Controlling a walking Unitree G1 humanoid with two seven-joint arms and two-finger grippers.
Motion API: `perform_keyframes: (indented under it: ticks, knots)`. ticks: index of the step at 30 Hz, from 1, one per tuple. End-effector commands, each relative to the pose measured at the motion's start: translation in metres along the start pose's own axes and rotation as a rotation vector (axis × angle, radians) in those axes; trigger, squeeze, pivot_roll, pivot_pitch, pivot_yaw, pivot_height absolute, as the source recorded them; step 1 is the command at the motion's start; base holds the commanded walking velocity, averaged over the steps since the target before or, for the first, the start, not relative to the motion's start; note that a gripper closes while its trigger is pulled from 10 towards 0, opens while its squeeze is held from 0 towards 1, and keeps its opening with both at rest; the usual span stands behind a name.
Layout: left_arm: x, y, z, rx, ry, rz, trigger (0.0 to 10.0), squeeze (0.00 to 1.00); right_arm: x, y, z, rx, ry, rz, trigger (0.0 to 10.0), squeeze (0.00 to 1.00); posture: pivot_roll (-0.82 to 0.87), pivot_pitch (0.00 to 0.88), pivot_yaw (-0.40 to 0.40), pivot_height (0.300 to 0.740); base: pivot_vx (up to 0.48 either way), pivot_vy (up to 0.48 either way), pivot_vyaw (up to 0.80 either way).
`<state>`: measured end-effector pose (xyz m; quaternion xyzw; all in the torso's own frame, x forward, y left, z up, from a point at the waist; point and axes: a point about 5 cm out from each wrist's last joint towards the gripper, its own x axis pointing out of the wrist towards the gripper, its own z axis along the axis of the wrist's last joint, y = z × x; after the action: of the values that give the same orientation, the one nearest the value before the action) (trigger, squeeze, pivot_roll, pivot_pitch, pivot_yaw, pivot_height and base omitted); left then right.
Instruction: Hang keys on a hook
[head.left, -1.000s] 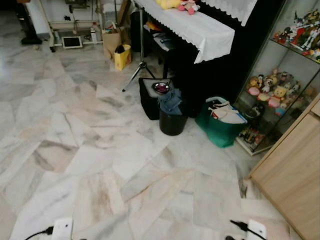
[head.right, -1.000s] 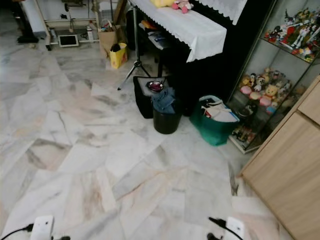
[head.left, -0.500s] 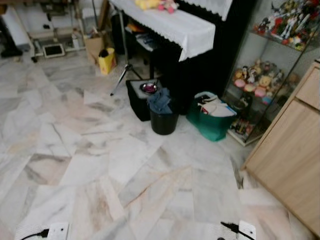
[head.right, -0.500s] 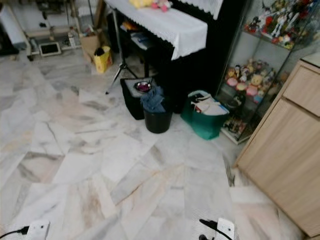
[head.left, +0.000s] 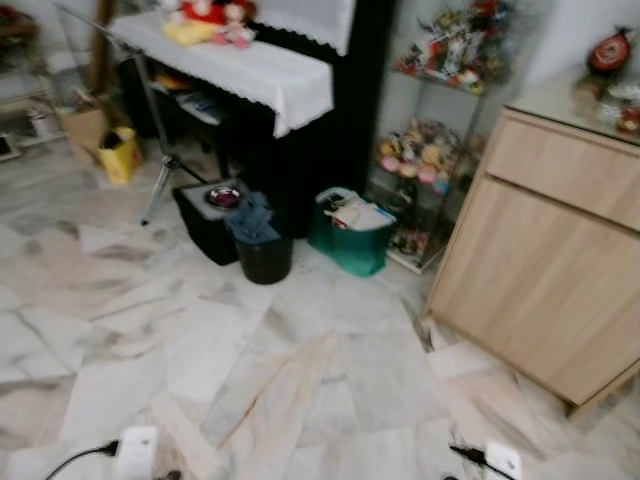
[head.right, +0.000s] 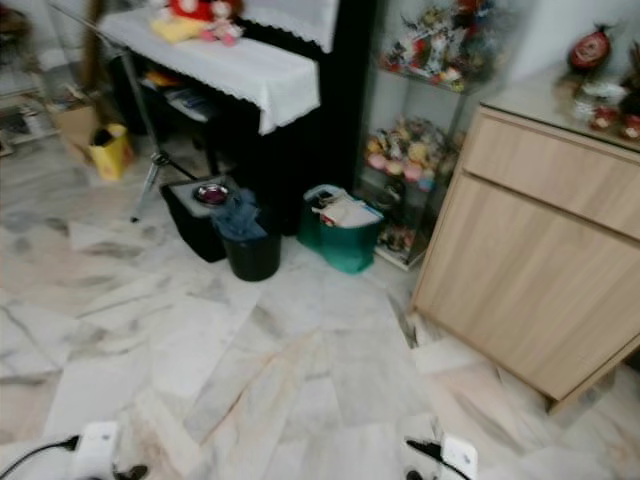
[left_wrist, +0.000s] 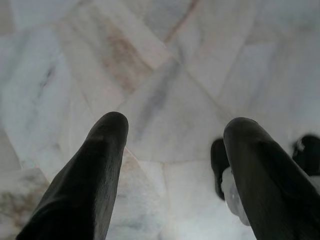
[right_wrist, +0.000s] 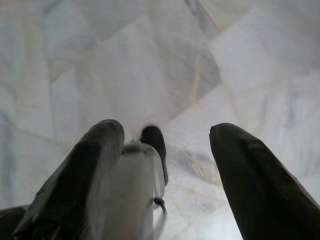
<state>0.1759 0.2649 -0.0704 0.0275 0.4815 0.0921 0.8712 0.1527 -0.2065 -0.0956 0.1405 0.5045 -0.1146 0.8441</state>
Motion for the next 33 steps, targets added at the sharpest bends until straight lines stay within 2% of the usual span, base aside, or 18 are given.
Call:
perform_keyframes:
  ticks: [1,7,11,12,13,14,19,20,21,23,25,26,27,28,32,33]
  knots:
    - [0.001,-0.009,-0.003,0.023,0.013,-0.022,10.0,0.00,-0.001,-0.008,0.002,-0.020,-0.001,-0.013,10.0,0.00,0.05,0.000,-0.005,0.740,0.000,0.000,-0.77]
    - [0.000,-0.016,-0.011,0.062,0.043,-0.039,10.0,0.00,-0.003,-0.017,-0.002,-0.021,0.004,-0.027,10.0,0.00,0.05,0.000,0.019,0.740,0.000,0.000,-0.77]
    - [0.001,-0.012,-0.002,0.078,0.028,-0.046,10.0,0.00,-0.004,-0.018,-0.009,0.007,0.005,-0.043,10.0,0.00,0.08,0.000,0.039,0.740,0.000,0.000,-0.76]
    - [-0.004,-0.009,-0.027,0.125,0.045,-0.063,10.0,0.00,-0.003,-0.015,-0.006,0.002,0.002,-0.031,10.0,0.00,0.08,0.000,0.023,0.740,0.000,0.000,-0.76]
    - [-0.004,-0.009,-0.027,0.125,0.045,-0.063,10.0,0.00,-0.003,-0.015,-0.006,0.002,0.002,-0.031,10.0,0.00,0.08,0.000,0.023,0.740,0.000,0.000,-0.76]
    - [-0.009,-0.005,-0.051,0.138,0.066,-0.067,10.0,0.00,-0.002,-0.011,-0.004,-0.043,0.007,-0.009,10.0,0.00,0.07,0.000,0.012,0.740,0.000,0.000,-0.76]
    - [-0.010,-0.010,-0.054,0.167,0.069,-0.075,10.0,0.00,-0.001,-0.006,0.001,-0.098,0.008,0.020,10.0,0.00,0.03,0.000,-0.047,0.740,0.000,0.000,-0.76]
    - [-0.009,-0.011,-0.053,0.147,0.067,-0.067,10.0,0.00,-0.001,-0.005,0.002,-0.127,0.011,0.032,10.0,0.00,0.03,0.000,-0.052,0.740,0.000,0.000,-0.76]
    - [-0.009,-0.013,-0.052,0.086,0.059,-0.048,10.0,0.00,-0.001,-0.004,0.007,-0.131,-0.005,0.043,10.0,0.00,0.03,0.000,-0.058,0.740,0.000,0.000,0.00]
    - [-0.008,-0.014,-0.052,0.050,0.054,-0.038,10.0,0.00,-0.001,-0.006,0.012,-0.103,-0.021,0.034,10.0,0.00,0.03,0.000,-0.058,0.740,0.000,0.000,0.00]
    - [-0.008,-0.025,-0.054,0.050,0.057,-0.049,10.0,0.00,-0.001,-0.011,0.019,-0.030,-0.045,-0.006,10.0,0.00,0.04,0.000,-0.041,0.740,0.000,0.000,0.00]
    - [-0.008,-0.032,-0.055,0.068,0.060,-0.061,10.0,0.00,-0.001,-0.014,0.023,-0.014,-0.056,-0.022,10.0,0.00,0.04,0.000,-0.034,0.740,0.000,0.000,0.00]
    - [-0.008,-0.040,-0.056,0.122,0.064,-0.085,10.0,0.00,-0.001,-0.015,0.026,-0.006,-0.066,-0.036,10.0,0.00,0.04,0.000,-0.034,0.740,0.000,-0.277,0.00]
    - [-0.008,-0.043,-0.057,0.121,0.063,-0.090,10.0,0.00,-0.002,-0.015,0.029,0.009,-0.075,-0.038,10.0,0.00,0.02,0.000,-0.024,0.740,0.000,-0.375,0.00]
    - [-0.008,-0.050,-0.058,0.073,0.064,-0.078,10.0,0.00,-0.002,-0.017,0.033,0.034,-0.093,-0.049,10.0,0.00,0.02,0.000,-0.037,0.740,0.000,-0.395,0.00]
    - [-0.009,-0.046,-0.060,0.070,0.064,-0.076,10.0,0.00,-0.002,-0.017,0.033,0.028,-0.086,-0.052,10.0,0.00,0.03,0.000,-0.039,0.740,0.000,-0.394,0.00]
